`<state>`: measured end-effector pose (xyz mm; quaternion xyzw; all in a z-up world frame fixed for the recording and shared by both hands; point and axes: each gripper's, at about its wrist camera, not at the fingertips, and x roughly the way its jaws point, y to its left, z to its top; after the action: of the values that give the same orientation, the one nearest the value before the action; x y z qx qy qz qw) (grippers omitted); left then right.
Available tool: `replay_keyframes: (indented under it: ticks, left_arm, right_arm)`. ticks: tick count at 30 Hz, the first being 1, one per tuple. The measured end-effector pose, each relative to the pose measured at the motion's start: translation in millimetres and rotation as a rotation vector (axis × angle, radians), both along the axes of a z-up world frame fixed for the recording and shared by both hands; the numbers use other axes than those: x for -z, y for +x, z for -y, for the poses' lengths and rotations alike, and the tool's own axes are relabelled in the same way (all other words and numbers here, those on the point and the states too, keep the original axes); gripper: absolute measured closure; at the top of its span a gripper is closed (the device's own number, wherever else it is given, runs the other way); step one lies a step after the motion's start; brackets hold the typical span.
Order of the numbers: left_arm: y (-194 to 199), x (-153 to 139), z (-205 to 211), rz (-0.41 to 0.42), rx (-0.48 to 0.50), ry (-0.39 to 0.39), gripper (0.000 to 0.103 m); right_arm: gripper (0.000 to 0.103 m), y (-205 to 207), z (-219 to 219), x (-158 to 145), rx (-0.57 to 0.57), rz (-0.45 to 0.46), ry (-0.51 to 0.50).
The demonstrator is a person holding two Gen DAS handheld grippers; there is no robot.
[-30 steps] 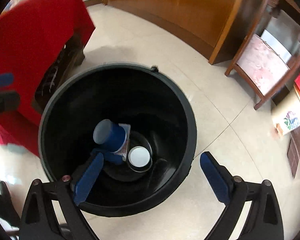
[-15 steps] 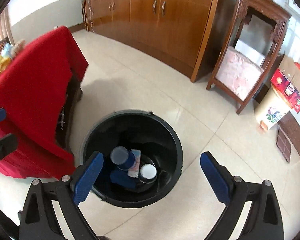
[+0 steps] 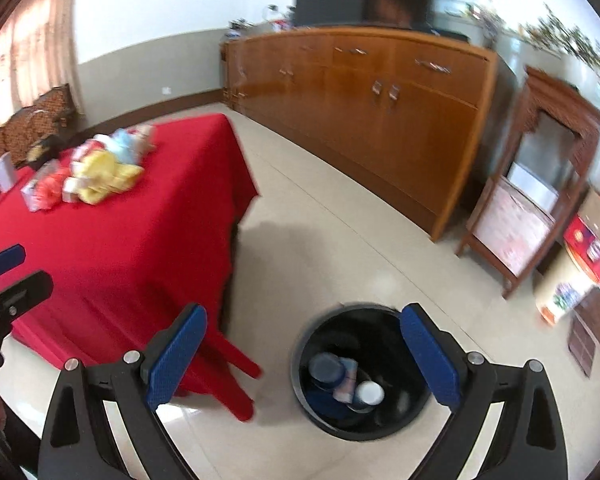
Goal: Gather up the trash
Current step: 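Move both open tools back to the remaining table items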
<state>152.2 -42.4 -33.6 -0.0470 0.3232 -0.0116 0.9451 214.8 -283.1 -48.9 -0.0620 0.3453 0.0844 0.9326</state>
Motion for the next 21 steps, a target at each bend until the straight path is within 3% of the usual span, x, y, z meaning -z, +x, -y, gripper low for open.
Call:
replay_keyframes:
  ticks: [2,6,9,17,21]
  left_arm:
    - [-9,-4,-22,0.015,-0.065,0.005,0.011]
    - [-24,-4,-68,0.023,-0.143,-0.027,0.011]
    - [-30,-2,-97,-0.001,-0.212,0.011,0.011]
    - [-25,3,-168,-0.016,-0.275,-0.071,0.011]
    - [-15,2,-184,-0.005,-0.274,-0.061,0.012]
  right_arm:
    - [0.004,-2,-23,-5,-0.036,0.013,0.017]
    - [0.004,-1,-77,-2,-0.157,-0.044,0.063]
    - [0.004,-5,-118,-3,-0.217,-0.049,0.052]
    - [0.004,2,-200,-20,-0.26,0.006,0.034]
    - [0.004,14,-222,-22,-0.259,0.01,0.032]
